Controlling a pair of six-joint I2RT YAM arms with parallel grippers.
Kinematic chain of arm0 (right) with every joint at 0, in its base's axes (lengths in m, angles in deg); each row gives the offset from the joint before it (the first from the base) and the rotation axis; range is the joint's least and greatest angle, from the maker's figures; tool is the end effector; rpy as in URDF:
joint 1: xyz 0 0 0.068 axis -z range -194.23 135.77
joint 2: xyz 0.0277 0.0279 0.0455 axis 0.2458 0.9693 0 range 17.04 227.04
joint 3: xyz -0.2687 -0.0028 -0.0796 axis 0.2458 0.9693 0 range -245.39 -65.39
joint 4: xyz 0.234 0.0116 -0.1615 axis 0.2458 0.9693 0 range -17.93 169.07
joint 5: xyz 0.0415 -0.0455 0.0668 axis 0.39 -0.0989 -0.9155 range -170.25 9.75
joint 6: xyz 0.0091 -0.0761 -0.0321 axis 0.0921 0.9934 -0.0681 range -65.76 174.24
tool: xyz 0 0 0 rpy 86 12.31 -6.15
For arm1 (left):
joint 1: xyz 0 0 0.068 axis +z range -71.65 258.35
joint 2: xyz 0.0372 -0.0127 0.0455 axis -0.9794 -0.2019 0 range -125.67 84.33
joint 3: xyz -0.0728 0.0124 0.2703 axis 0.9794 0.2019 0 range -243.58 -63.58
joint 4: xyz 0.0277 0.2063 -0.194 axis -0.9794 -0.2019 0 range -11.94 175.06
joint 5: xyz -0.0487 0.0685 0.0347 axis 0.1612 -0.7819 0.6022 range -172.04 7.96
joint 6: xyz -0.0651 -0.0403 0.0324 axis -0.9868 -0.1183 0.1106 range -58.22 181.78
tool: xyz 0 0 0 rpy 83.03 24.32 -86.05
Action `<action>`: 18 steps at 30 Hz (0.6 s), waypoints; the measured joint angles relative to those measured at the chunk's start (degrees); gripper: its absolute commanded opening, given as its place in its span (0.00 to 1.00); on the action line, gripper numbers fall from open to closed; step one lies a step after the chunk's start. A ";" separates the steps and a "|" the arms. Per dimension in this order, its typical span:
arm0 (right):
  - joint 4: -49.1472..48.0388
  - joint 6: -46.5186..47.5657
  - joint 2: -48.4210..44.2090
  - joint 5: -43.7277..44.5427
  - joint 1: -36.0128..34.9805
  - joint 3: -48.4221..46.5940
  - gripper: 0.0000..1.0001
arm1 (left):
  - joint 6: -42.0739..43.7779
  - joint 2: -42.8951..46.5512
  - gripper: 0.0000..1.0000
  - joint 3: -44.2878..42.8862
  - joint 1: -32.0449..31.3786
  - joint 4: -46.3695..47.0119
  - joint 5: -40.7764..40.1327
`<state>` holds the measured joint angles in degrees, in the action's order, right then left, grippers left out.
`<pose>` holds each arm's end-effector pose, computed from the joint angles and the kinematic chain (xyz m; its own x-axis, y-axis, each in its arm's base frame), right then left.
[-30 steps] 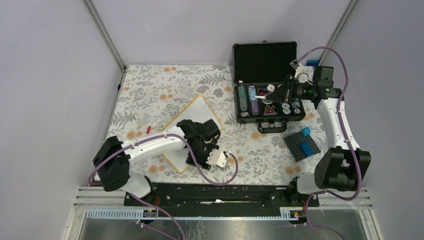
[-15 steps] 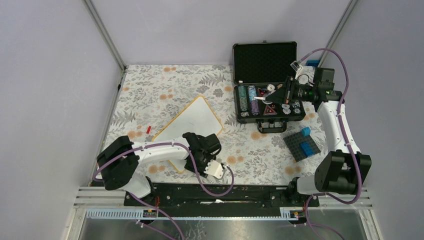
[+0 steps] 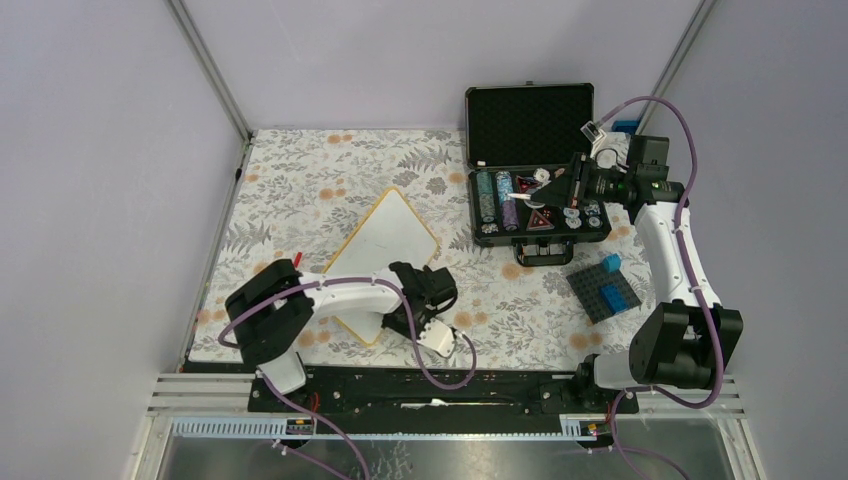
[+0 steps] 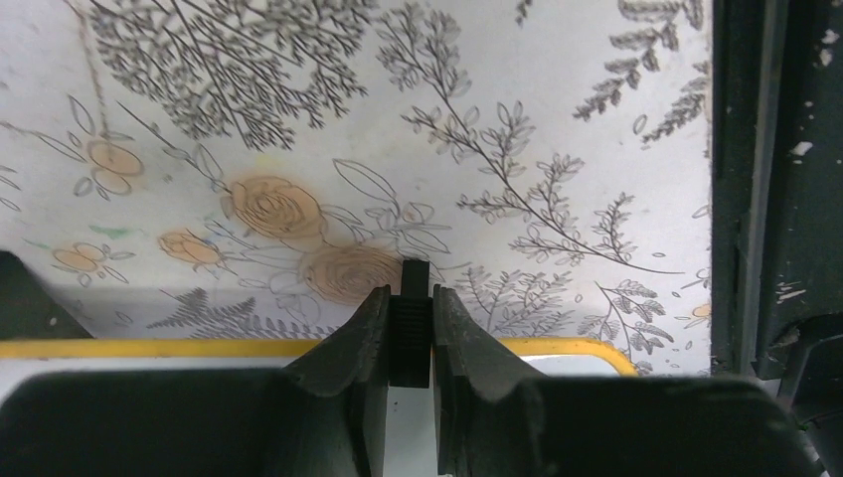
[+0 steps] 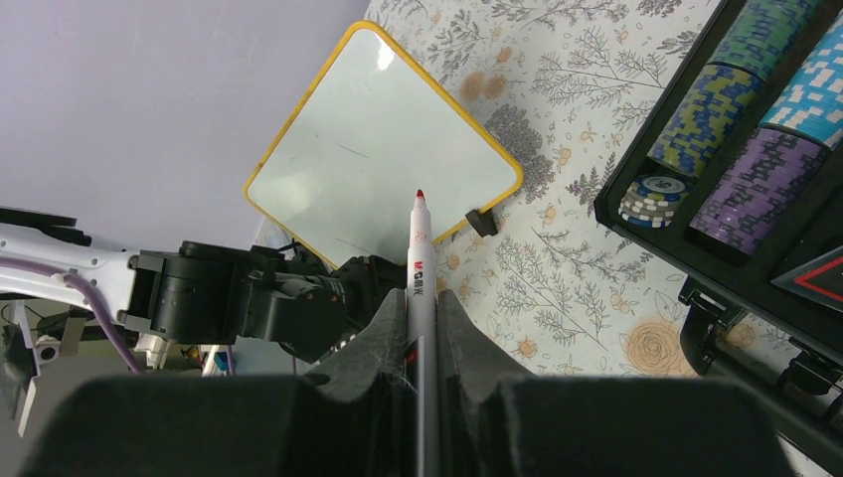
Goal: Write a sentence on the whiteboard
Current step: Move the whiteboard to the corner of the board.
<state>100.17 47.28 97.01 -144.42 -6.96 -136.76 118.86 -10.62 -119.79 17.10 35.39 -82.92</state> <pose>0.3384 0.0226 0.3370 -0.6685 0.1385 -0.7307 -0.5840 0.5106 0.6311 0.1429 -0.2583 0.1157 0.4745 0.8802 -0.0022 0.8798 -0.4742 0.0315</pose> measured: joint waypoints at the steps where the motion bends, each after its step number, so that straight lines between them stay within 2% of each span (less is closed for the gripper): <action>1: -0.13 0.02 0.00 0.00 0.00 0.00 0.00 | 0.15 -0.87 0.03 -0.85 -0.11 -0.33 -0.07; 6: -0.17 0.02 0.00 -0.04 0.04 0.02 0.00 | 1.57 -3.65 0.00 -3.76 -1.38 -0.81 -0.85; 18: -0.17 0.02 -0.17 -0.50 0.31 0.81 0.00 | 7.15 -7.45 0.01 -10.86 -5.25 -0.28 1.14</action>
<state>99.99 47.30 96.83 -144.92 -6.66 -135.96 126.01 -18.08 -130.65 11.85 35.10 -81.79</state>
